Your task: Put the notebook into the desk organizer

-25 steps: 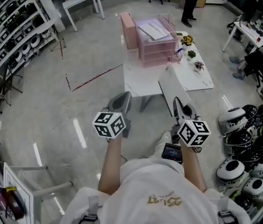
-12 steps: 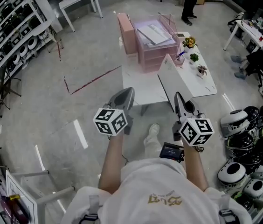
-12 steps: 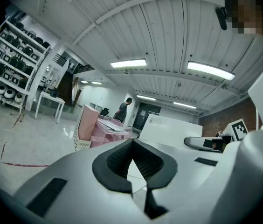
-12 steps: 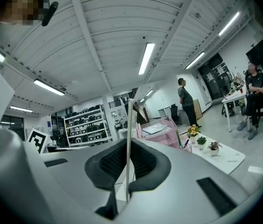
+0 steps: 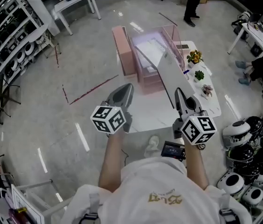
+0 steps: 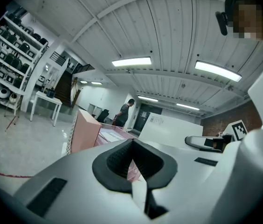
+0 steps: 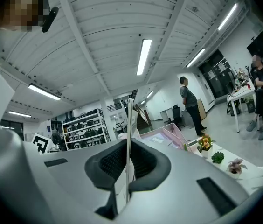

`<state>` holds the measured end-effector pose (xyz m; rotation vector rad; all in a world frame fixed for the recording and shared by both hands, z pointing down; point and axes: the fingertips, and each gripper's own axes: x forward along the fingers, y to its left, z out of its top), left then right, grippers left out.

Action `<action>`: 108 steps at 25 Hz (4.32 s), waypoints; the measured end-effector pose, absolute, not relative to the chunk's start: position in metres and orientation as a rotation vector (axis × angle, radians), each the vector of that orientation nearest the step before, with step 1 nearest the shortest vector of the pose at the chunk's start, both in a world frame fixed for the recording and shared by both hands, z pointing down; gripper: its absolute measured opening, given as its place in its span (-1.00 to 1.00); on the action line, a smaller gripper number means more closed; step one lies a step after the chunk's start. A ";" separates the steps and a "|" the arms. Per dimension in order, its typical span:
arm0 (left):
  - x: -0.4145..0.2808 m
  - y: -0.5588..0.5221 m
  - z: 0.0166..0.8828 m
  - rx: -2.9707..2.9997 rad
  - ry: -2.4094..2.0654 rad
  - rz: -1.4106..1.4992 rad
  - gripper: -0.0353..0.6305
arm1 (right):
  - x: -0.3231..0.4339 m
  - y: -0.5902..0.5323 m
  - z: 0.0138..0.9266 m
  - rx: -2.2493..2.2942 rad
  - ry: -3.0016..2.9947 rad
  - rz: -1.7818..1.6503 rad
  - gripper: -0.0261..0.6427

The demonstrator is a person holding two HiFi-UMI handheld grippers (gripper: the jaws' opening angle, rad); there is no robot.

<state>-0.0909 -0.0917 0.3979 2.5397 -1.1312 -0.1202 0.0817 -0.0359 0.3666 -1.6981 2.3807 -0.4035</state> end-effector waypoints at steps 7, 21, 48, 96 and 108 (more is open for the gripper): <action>-0.068 -0.176 0.390 2.548 -1.126 -0.114 -0.84 | 0.105 -0.120 0.353 -1.693 2.373 -0.382 -0.87; -0.055 -0.236 0.410 2.520 -1.134 -0.082 -0.84 | 0.110 -0.194 0.373 -1.680 2.416 -0.423 -0.87; -0.031 -0.278 0.442 2.474 -1.114 0.039 -0.84 | 0.123 -0.265 0.400 -1.720 2.491 -0.430 -0.87; -0.046 -0.279 0.447 2.429 -1.154 0.015 -0.84 | 0.058 -0.294 0.418 -1.834 2.912 0.074 -0.86; -0.050 -0.278 0.448 2.416 -1.170 0.014 -0.84 | 0.046 -0.294 0.434 -1.891 3.040 0.210 -0.84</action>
